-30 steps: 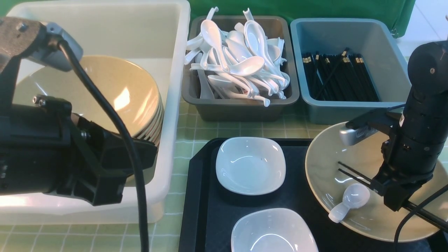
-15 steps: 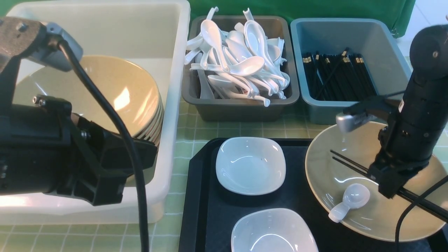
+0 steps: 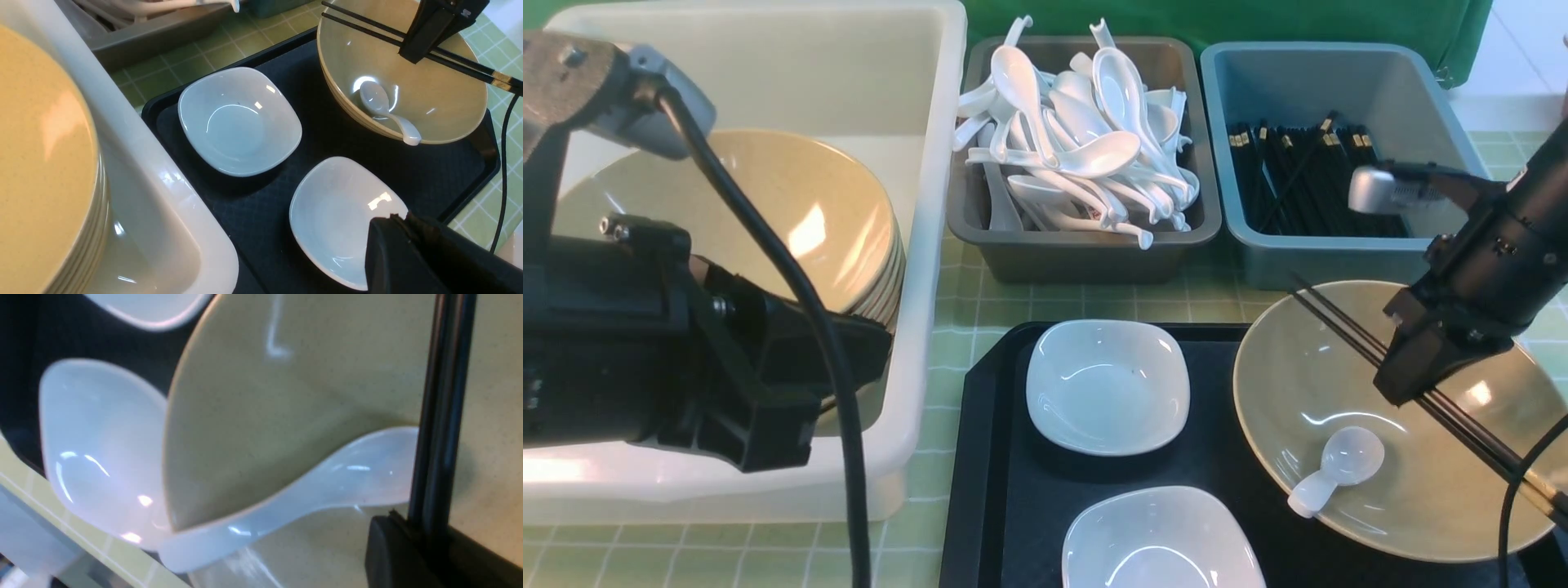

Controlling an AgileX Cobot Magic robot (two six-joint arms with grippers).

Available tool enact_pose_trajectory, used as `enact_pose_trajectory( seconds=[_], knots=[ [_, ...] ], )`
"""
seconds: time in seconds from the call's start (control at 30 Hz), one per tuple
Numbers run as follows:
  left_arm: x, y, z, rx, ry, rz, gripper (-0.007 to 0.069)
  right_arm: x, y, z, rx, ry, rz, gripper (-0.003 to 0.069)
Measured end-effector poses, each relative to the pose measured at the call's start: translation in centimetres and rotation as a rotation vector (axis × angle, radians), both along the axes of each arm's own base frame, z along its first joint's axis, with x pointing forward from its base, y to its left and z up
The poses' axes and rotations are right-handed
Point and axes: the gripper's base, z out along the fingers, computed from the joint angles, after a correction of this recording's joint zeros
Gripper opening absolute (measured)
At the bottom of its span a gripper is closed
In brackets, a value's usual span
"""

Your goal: On green table put chopsticks spoon bowls plates into blue grey white boxes.

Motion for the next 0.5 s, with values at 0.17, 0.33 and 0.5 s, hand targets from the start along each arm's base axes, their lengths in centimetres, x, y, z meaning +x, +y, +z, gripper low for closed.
enact_pose_trajectory(
  seconds=[0.17,0.33,0.5],
  knots=[
    [0.7,-0.7,-0.4,-0.012,0.025,-0.028,0.0000,1.2,-0.2,0.7,0.038,-0.020,-0.052,0.0063],
    [1.4,-1.8,-1.0,-0.034,0.061,-0.085,0.0000,2.3,-0.5,1.5,0.070,-0.034,-0.117,0.0063],
    [1.6,-2.6,-1.0,-0.060,0.039,-0.177,0.0000,4.2,-1.1,2.6,0.161,-0.060,-0.208,0.0061]
  ],
)
